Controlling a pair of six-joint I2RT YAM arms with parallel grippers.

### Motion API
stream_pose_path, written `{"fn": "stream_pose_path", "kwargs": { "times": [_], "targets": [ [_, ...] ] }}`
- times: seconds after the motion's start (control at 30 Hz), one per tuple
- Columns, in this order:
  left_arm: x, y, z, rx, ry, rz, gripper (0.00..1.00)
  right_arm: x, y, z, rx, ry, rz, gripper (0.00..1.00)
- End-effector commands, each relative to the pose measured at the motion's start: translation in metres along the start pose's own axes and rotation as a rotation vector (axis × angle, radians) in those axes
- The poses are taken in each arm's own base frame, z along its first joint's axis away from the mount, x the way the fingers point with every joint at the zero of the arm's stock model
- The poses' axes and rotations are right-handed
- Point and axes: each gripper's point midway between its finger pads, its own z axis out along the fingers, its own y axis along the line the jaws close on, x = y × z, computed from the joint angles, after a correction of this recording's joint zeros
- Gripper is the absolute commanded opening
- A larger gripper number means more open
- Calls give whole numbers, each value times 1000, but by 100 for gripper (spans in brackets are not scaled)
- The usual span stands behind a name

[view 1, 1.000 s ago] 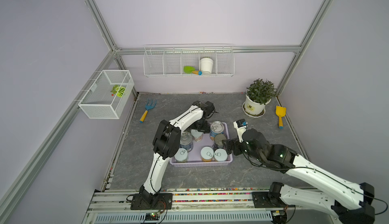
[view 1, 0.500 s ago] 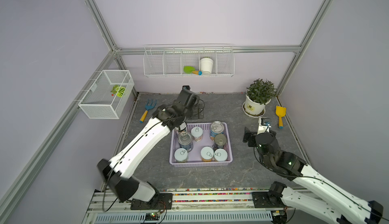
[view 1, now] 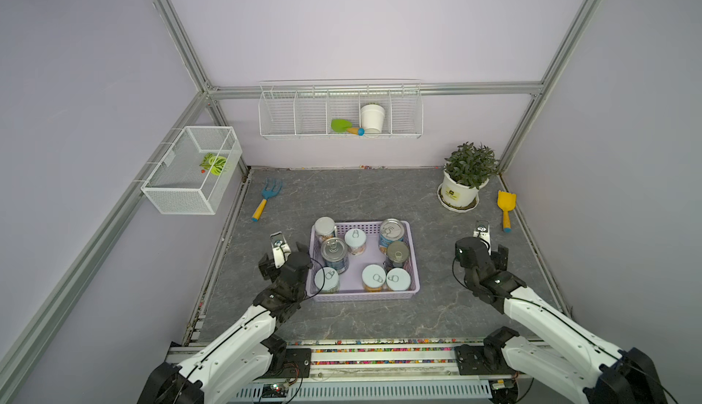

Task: Put the canned food in the basket
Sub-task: Reset both arms

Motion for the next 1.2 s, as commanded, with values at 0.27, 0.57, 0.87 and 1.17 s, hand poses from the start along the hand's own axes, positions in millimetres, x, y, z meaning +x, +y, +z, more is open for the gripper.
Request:
{"fn": "stream_pose_path", "kwargs": {
  "times": [0.27, 0.57, 0.87, 1.17],
  "targets": [
    [-39, 33, 30, -89, -218, -169, 99, 5, -8, 15, -24, -159, 73, 97],
    [-37, 62, 87, -61, -134, -322, 94, -8, -9, 34, -35, -237, 153, 97],
    [-40, 42, 99, 104, -188, -239, 96, -27, 24, 63, -152, -271, 108, 97],
    [-29, -8, 117, 284, -122, -73, 100, -16, 51, 107, -257, -210, 74, 98]
  ]
}}
